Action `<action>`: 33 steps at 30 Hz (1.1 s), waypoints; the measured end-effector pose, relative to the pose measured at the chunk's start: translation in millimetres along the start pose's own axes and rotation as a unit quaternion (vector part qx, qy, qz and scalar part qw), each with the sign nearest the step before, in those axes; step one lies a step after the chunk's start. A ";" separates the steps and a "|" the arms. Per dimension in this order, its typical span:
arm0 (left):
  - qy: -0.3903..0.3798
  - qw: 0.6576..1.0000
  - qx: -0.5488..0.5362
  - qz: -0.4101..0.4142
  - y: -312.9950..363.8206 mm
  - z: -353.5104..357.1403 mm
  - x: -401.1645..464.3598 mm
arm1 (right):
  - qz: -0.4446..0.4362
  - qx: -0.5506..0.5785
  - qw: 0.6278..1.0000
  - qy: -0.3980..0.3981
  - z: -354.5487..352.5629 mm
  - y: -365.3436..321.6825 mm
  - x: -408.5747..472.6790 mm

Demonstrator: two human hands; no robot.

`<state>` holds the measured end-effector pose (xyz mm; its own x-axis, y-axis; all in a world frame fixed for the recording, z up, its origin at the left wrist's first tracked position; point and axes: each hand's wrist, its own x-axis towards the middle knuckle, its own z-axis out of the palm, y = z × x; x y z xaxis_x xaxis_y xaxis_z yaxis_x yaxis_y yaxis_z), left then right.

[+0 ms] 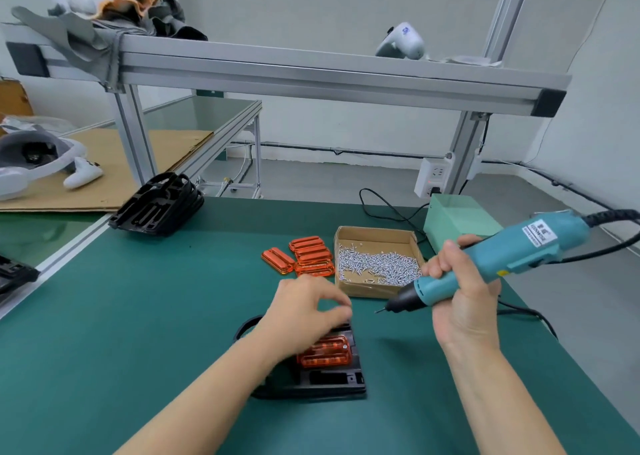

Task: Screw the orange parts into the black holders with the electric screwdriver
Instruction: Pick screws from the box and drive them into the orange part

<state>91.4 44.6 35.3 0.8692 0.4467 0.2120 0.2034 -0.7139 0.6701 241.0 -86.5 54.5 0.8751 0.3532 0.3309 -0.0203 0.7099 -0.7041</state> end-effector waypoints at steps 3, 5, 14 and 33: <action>0.027 0.999 0.016 -0.037 5.2 2.5 38.5 | -0.021 0.007 1.000 0.016 -0.9 -0.4 4.9; 0.020 0.997 0.051 -0.048 8.8 10.5 63.0 | -0.030 0.015 0.999 0.031 -3.1 2.6 7.2; -0.047 0.978 0.184 -0.079 3.9 48.9 122.1 | -0.024 0.022 0.997 0.070 -24.0 13.5 10.9; -0.099 0.942 0.316 -0.059 7.7 65.2 140.0 | -0.014 0.036 0.997 0.062 -25.2 13.4 11.0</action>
<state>244.1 66.5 23.7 0.8779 0.4786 -0.0155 0.4772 -0.8717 0.1112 262.6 -88.5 32.8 0.9285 0.2575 0.2676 -0.0248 0.7620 -0.6471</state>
